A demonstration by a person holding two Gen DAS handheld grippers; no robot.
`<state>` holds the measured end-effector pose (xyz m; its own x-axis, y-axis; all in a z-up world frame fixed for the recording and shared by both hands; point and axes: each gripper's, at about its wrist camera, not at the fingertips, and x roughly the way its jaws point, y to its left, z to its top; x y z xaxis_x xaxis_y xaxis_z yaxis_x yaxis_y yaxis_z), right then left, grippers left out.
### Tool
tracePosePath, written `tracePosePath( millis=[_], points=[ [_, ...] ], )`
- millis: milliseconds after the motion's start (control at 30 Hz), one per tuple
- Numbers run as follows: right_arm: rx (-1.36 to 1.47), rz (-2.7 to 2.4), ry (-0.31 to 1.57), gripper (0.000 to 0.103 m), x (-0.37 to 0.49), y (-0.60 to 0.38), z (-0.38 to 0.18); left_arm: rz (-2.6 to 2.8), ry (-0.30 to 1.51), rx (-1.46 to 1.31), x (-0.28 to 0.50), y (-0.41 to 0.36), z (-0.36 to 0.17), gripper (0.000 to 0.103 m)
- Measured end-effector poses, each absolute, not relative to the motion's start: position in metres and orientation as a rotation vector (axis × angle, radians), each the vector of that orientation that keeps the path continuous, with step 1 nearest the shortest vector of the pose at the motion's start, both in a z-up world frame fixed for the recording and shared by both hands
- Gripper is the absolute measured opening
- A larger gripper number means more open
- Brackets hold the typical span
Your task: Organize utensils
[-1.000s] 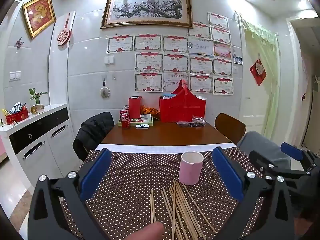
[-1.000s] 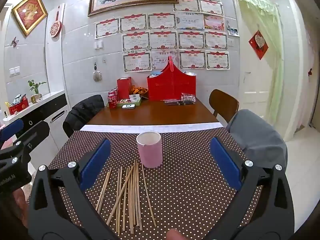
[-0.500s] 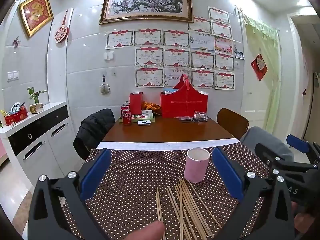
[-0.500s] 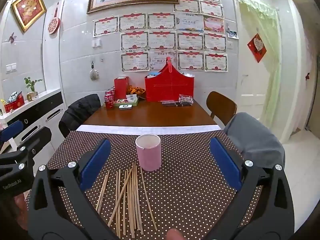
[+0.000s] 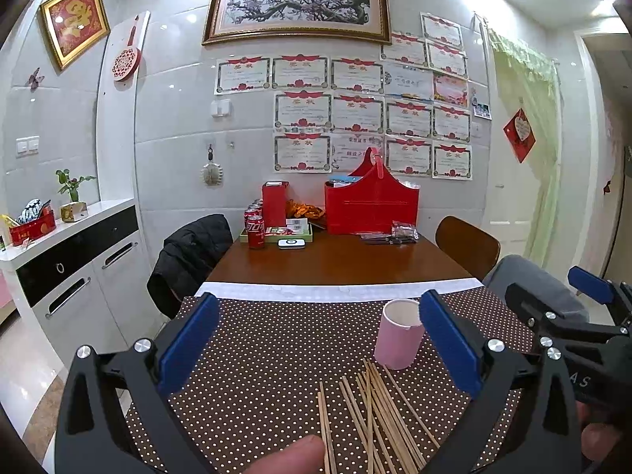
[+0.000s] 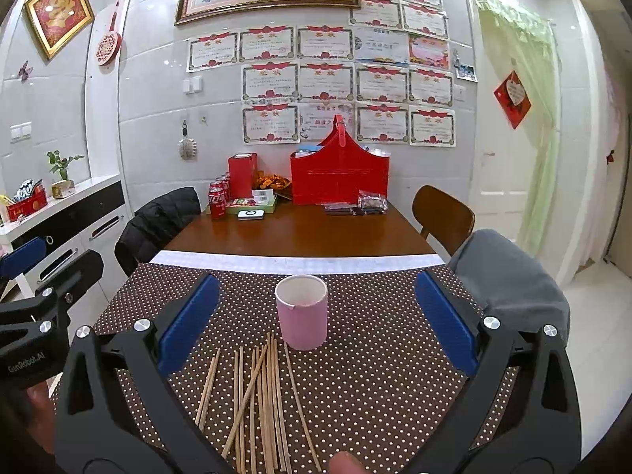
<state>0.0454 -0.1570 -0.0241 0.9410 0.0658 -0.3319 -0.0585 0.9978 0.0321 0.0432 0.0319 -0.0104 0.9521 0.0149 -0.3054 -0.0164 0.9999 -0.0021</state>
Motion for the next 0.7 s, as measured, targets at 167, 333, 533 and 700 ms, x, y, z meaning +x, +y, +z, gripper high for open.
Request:
tracePosePath(
  millis=[167,333,533,700],
  points=[
    [0.035,0.066,0.344,0.097,0.047,-0.159,-0.025,0.02,0.319,0.001,0.046,0.028,-0.011,0.1],
    [0.044,0.077,0.346,0.097,0.05,-0.164,-0.025,0.03,0.326,0.008,0.046,0.025,-0.011,0.1],
    [0.052,0.089,0.344,0.097,0.053,-0.168,-0.026,0.037,0.328,0.019,0.045,0.02,-0.007,0.1],
    [0.055,0.09,0.341,0.097,0.054,-0.17,-0.028,0.039,0.337,0.021,0.045,0.017,-0.006,0.1]
  ],
)
